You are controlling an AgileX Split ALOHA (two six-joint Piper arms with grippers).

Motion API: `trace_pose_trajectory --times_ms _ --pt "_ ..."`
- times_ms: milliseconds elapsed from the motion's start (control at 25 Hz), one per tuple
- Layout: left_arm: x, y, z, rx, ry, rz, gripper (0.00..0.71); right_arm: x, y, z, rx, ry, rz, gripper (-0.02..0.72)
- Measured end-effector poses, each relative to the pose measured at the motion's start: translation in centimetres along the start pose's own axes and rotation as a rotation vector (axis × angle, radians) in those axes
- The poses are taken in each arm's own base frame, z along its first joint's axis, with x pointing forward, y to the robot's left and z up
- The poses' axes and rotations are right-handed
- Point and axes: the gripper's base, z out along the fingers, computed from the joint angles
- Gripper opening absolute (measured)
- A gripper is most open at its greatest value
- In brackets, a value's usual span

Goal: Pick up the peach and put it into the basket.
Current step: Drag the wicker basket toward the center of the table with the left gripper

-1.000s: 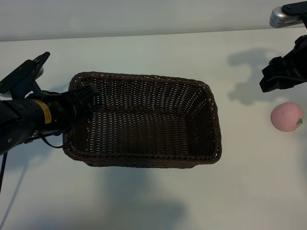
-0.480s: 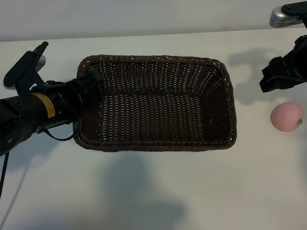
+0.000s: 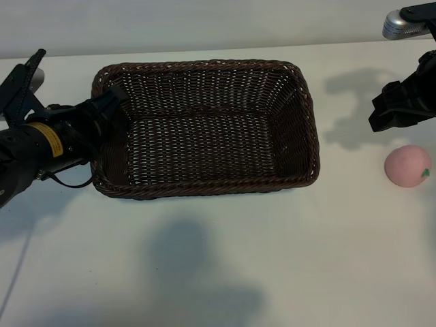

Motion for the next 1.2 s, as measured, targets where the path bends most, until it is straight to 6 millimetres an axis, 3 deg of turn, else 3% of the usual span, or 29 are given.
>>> trace_pose_trajectory --times_ms 160,600,920,1200 --pt "0.0 0.1 1.2 -0.019 0.018 0.023 0.337 0.0 0.0 0.0 0.000 0.000 0.000 0.595" --pt "-1.0 -2.1 4.9 0.032 0.063 0.059 0.337 0.0 0.0 0.0 0.000 0.001 0.000 0.595" --pt "-0.2 -2.8 8.7 0.093 0.177 0.009 0.337 0.0 0.0 0.0 -0.001 0.003 0.000 0.595" --pt "2.2 -2.4 10.4 0.050 0.246 0.029 0.337 0.0 0.0 0.0 -0.002 0.005 0.000 0.595"
